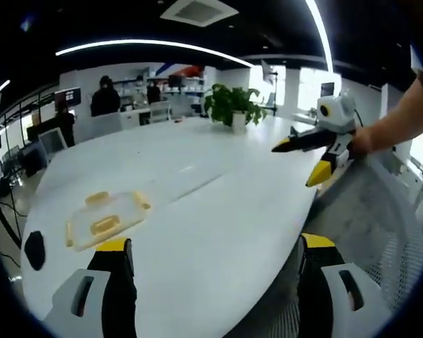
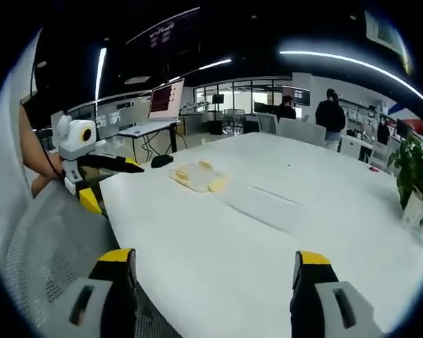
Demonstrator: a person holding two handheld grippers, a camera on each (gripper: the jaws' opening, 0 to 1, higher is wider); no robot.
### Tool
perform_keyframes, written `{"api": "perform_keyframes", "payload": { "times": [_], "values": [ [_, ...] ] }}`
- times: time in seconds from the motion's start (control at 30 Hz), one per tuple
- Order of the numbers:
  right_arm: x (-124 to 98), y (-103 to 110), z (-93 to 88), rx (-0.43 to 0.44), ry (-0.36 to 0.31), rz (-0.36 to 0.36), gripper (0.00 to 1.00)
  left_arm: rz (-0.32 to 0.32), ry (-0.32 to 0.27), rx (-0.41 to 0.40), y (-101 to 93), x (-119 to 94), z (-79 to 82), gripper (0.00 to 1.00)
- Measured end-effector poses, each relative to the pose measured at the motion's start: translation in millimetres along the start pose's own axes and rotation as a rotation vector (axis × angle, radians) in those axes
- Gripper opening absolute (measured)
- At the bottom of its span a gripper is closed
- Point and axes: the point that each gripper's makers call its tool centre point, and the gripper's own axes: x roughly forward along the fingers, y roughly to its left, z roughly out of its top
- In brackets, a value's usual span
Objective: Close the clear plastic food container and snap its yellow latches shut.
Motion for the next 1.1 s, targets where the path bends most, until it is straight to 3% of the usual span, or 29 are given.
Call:
{"api": "perform_keyframes", "payload": {
  "times": [0.27, 0.4, 0.7, 1.1],
  "values": [
    [2.0, 4.3, -2.8, 0.01, 0.017, 0.023, 0.91, 0.031, 0.009, -0.02, 7.7, -1.1, -2.2, 0.95],
    [1.9, 13.7, 1.9, -0.002, -0.001, 0.061, 0.91, 0.023, -0.028, 0.009, 5.2, -3.2, 4.6, 0.95],
    [0.5, 23.1, 7.2, 0.017, -0.037, 0.122, 0.9, 0.066, -0.009, -0.006, 13.2, -3.8, 1.5, 0.95],
    [-0.5, 22.2, 7.8, 0.031, -0.037, 0.129, 0.88, 0.083, 0.003, 0.012, 15.1, -4.2, 1.1, 0.93]
  ]
}}
